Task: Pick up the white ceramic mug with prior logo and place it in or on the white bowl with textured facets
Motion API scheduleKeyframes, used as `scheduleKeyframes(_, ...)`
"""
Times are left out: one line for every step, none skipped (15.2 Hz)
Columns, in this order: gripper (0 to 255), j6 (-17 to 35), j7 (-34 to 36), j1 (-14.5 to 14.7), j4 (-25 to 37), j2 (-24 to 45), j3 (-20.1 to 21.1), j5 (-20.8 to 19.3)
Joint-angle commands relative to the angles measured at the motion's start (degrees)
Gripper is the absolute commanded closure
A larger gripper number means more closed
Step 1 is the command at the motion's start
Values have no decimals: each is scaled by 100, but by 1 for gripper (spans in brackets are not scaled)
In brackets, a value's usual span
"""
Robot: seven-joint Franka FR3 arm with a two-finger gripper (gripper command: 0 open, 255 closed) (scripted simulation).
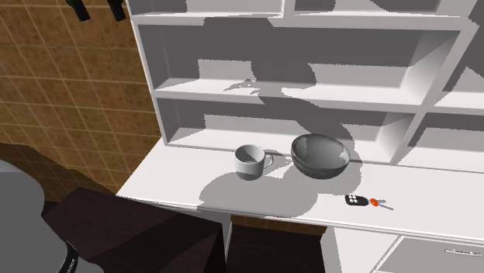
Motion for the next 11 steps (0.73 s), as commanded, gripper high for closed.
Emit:
scheduleKeyframes(0, 0, 0, 0, 0, 0, 0, 0)
scheduleKeyframes(0, 159, -82, -13, -151, 21, -67, -40)
scheduleKeyframes(0, 321, -165, -27, -295, 49, -135, -81)
scheduleKeyframes(0, 484, -246, -43, -433, 86, -204, -122)
scheduleKeyframes(0, 649, -327, -58, -565, 131, -274, -164)
scheduleKeyframes(0, 816, -408, -76, -690, 184, -344, -206)
scheduleKeyframes(0, 986, -489, -94, -808, 246, -415, -248)
scheduleKeyframes(0, 1157, -569, -113, -919, 317, -487, -290)
scheduleKeyframes(0, 1331, -649, -132, -1023, 397, -560, -332)
scheduleKeyframes(0, 1508, -730, -152, -1120, 487, -632, -373)
scheduleKeyframes(0, 1686, -811, -173, -1209, 585, -706, -414)
